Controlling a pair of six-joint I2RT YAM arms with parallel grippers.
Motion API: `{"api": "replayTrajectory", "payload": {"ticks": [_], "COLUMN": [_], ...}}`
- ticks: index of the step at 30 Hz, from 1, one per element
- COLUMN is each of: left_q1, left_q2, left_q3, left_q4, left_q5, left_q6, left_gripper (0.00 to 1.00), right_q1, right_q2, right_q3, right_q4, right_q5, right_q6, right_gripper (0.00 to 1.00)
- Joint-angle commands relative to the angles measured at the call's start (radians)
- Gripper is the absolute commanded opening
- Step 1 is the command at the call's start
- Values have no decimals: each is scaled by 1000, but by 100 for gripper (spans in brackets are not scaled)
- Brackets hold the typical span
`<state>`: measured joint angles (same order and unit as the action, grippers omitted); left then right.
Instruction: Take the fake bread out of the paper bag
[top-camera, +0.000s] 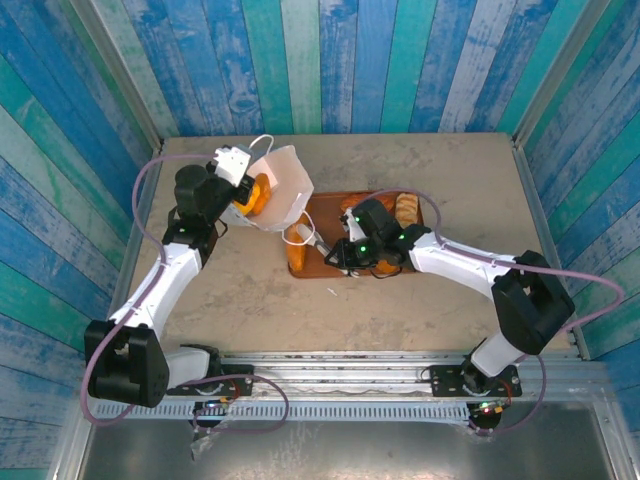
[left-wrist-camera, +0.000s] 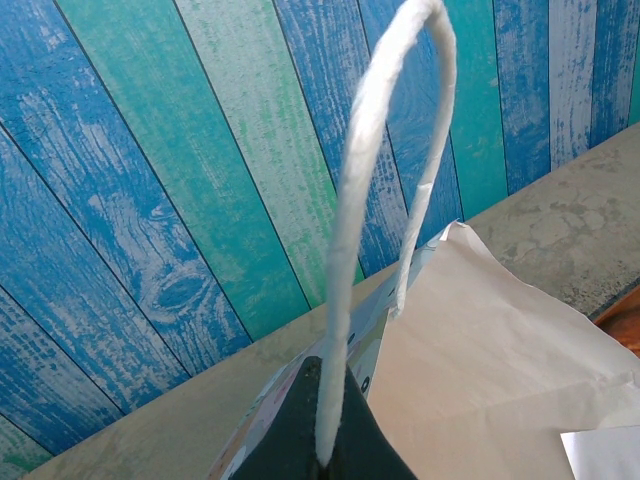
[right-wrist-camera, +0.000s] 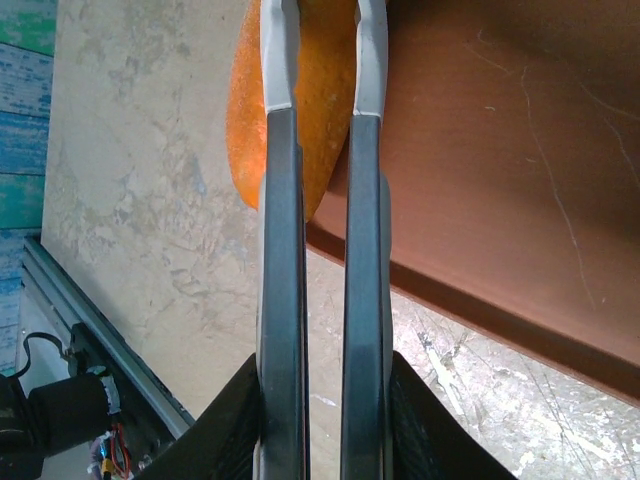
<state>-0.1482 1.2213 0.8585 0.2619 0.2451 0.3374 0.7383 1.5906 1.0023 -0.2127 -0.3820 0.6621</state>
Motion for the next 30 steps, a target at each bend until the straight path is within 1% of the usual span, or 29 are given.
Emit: {"api": "replayTrajectory", "payload": {"ticks": [1, 9, 23, 30], "left_q1": [-1, -1, -1, -1], "left_q2": [6, 2, -9, -16], "left_q3": [24, 28, 34, 34], "left_q4": [14, 17, 11, 0], "left_q5": [5, 8, 9, 9], "left_q6": [-11, -11, -11, -6], "left_gripper": [1, 0, 1, 0], "right_q1": [-2, -14, -26, -28], "right_q2": [4, -62, -139, -172], "right_q3": [18, -14, -31, -12], "right_q4": [-23, -111, -204, -239], "right_q5": [10, 63, 120, 132], "right_q6": [-2, -7, -7, -6], "right_gripper": [30, 36, 36, 36]}}
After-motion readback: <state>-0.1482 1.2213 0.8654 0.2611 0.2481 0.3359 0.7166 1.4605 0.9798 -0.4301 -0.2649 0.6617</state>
